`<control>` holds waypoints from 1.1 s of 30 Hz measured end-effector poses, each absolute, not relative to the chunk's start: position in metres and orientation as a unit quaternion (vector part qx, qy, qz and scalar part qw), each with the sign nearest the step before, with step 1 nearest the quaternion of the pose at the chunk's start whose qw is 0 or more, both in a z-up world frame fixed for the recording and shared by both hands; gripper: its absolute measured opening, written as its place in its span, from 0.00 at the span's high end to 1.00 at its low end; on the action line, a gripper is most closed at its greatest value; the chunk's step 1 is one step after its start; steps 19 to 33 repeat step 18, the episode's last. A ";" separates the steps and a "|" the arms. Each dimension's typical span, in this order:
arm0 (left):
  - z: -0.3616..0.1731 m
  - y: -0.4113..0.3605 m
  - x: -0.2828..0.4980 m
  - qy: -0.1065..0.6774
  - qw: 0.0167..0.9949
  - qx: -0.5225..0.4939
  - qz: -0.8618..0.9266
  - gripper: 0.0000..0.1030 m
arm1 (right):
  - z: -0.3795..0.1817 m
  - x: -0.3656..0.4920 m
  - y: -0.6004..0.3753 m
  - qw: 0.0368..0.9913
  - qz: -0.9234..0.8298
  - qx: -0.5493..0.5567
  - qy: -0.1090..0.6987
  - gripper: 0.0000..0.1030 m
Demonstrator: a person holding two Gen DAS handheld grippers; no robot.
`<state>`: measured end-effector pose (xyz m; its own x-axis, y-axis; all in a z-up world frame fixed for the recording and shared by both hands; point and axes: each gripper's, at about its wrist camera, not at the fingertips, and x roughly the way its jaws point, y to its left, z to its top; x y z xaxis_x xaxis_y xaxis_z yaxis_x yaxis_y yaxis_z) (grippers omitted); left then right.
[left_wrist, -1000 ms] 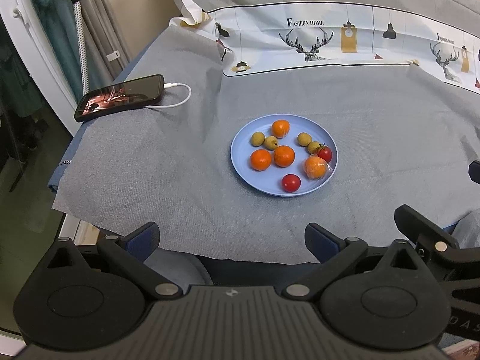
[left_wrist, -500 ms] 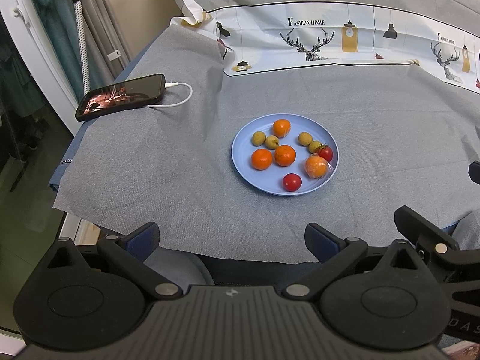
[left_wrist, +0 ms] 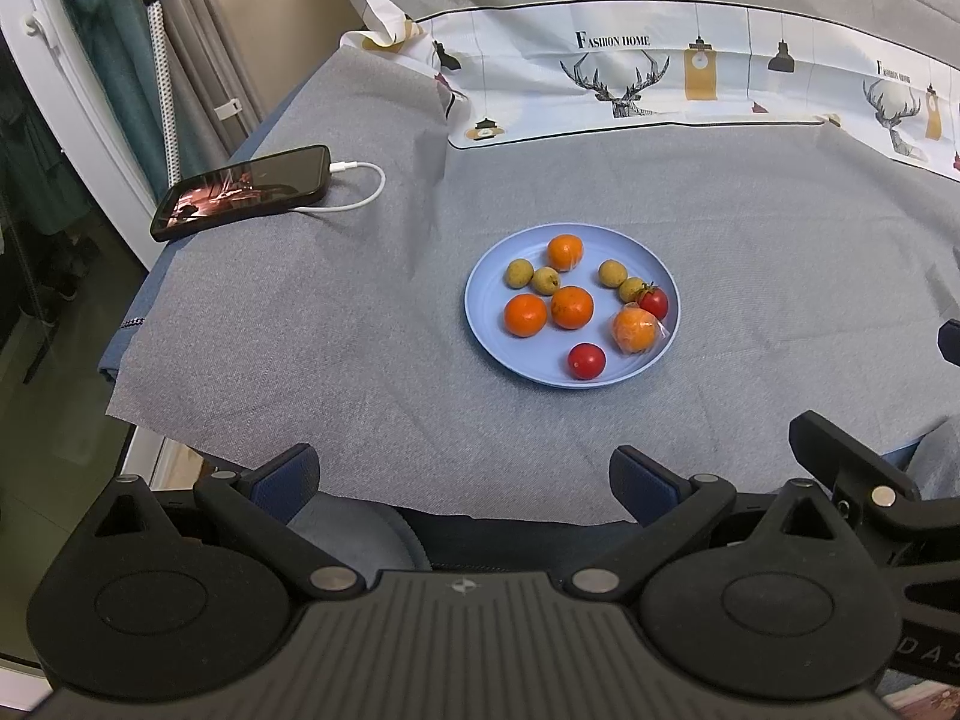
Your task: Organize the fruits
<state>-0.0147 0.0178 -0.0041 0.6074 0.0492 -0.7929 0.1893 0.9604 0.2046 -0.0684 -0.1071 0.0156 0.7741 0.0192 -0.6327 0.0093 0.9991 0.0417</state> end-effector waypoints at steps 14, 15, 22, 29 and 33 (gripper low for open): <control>-0.014 0.014 0.005 0.449 0.881 0.144 -0.036 0.00 | 0.007 -0.061 -0.112 0.939 -0.016 0.037 0.341 0.01; -0.016 0.013 0.007 0.450 0.881 0.145 -0.036 0.00 | 0.007 -0.060 -0.114 0.939 -0.019 0.040 0.341 0.01; -0.018 0.009 0.009 0.444 0.883 0.145 -0.051 0.00 | 0.006 -0.057 -0.118 0.939 -0.022 0.050 0.340 0.01; -0.018 0.009 0.009 0.444 0.883 0.145 -0.051 0.00 | 0.006 -0.057 -0.118 0.939 -0.022 0.050 0.340 0.01; -0.018 0.009 0.009 0.444 0.883 0.145 -0.051 0.00 | 0.006 -0.057 -0.118 0.939 -0.022 0.050 0.340 0.01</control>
